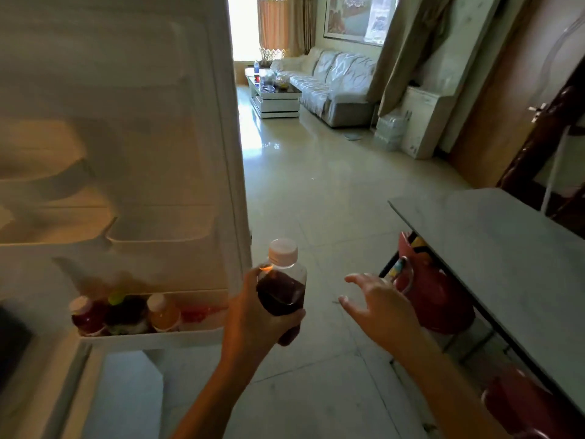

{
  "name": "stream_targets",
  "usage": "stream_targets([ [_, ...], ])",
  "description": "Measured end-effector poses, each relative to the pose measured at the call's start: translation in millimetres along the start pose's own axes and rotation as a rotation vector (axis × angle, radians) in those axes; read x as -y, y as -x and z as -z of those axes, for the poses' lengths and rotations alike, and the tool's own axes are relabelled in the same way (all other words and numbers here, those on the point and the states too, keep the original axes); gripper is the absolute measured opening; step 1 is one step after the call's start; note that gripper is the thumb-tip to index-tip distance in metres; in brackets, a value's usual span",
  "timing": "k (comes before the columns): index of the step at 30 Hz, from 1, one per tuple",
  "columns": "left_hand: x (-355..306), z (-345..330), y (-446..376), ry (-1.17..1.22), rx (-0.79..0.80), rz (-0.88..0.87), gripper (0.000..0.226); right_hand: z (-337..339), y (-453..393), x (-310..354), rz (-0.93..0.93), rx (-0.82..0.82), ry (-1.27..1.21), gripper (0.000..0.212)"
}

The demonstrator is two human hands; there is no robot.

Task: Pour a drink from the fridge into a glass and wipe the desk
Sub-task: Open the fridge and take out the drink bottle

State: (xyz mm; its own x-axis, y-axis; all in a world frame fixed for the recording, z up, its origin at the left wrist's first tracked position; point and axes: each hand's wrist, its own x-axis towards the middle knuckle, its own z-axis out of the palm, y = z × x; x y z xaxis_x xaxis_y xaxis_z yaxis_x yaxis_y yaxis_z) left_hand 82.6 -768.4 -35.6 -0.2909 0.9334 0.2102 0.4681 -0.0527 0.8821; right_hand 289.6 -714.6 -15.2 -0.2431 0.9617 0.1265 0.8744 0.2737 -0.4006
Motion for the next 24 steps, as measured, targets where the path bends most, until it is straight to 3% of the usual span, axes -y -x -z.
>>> stream_targets([
  [4, -8, -40, -27, -0.027, 0.032, -0.025, 0.092, 4, -15, -38, -0.018, 0.046, 0.033, 0.042],
  [9, -24, -99, -73, -0.095, -0.047, -0.056, 0.091, 11, -56, -89, 0.030, 0.095, 0.072, 0.041],
  [17, -39, -176, -134, -0.114, -0.194, 0.063, 0.092, 33, -128, -159, 0.139, 0.186, 0.112, 0.040],
  [24, -33, -204, -186, -0.162, -0.285, 0.148, 0.092, 32, -194, -178, 0.184, 0.240, 0.037, 0.038],
])
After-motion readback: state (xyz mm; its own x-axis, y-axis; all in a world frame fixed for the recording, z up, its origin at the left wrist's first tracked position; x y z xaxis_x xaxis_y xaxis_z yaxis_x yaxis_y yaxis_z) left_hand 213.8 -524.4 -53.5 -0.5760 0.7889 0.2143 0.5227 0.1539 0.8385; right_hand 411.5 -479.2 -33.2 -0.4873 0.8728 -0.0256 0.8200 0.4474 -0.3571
